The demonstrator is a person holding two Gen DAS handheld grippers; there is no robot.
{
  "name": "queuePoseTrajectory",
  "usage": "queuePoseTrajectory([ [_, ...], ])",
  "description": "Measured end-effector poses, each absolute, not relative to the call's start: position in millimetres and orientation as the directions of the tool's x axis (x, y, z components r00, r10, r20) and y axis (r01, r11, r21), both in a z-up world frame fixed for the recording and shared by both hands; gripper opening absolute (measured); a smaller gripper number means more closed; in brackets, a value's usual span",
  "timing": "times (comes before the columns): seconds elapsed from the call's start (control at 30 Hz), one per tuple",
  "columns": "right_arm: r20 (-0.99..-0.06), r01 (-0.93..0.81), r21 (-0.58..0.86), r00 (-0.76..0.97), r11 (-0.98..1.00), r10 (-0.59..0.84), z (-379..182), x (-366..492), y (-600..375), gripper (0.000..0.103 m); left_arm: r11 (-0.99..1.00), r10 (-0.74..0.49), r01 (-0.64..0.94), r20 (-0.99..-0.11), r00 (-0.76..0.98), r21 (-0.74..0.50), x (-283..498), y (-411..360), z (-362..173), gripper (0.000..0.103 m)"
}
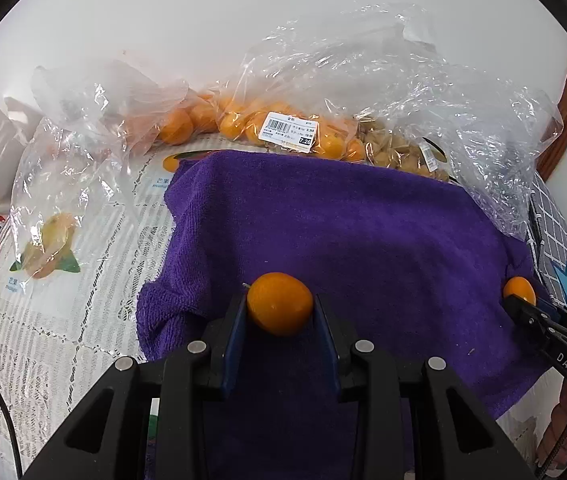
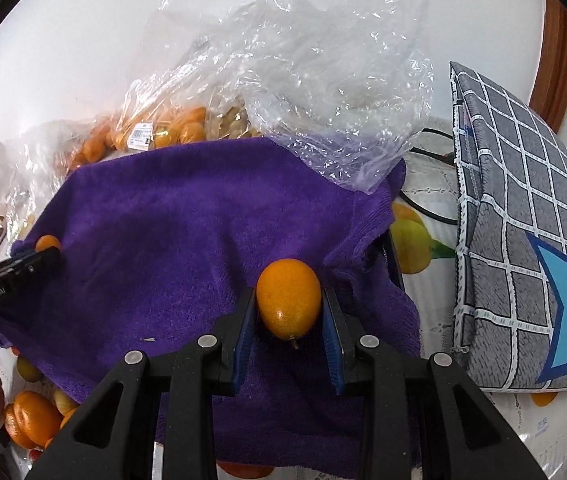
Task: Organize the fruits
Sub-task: 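Carry the oval orange in the right gripper over the purple towel while the left carries its orange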
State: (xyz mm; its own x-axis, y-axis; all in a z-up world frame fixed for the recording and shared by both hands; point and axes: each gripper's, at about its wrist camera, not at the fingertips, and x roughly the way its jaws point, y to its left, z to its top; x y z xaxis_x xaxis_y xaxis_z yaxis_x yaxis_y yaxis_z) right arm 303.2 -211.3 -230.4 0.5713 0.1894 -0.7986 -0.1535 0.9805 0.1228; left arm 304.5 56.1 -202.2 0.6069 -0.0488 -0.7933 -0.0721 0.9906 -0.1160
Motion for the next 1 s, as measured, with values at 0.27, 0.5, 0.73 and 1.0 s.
queuePoseTrajectory([
  [0.27,-0.804,-0.177,0.062,0.574,0.982,0.154,-231.0,298.4,-201.2,0.032,0.993,-0.034,-0.068,-0.797,0.602,-0.094,306.1,55.1,-203.6,0.032],
  [0.5,-0.805,-0.18,0.041,0.577,0.983,0.139,-232.6,298.0,-197.9,0.032,0.995,-0.02,-0.064,-0.8,0.6,-0.073,306.0,53.7,-204.5,0.032],
  [0.73,-0.806,-0.182,0.016,0.579,0.983,0.121,-235.1,300.0,-195.4,0.032,0.996,-0.021,-0.062,-0.8,0.599,-0.072,305.9,53.9,-205.4,0.032],
  [1.0,-0.809,-0.182,0.005,0.578,0.983,0.111,-235.8,300.3,-196.6,0.038,0.996,-0.017,-0.059,-0.8,0.6,-0.065,304.6,54.1,-206.0,0.032],
])
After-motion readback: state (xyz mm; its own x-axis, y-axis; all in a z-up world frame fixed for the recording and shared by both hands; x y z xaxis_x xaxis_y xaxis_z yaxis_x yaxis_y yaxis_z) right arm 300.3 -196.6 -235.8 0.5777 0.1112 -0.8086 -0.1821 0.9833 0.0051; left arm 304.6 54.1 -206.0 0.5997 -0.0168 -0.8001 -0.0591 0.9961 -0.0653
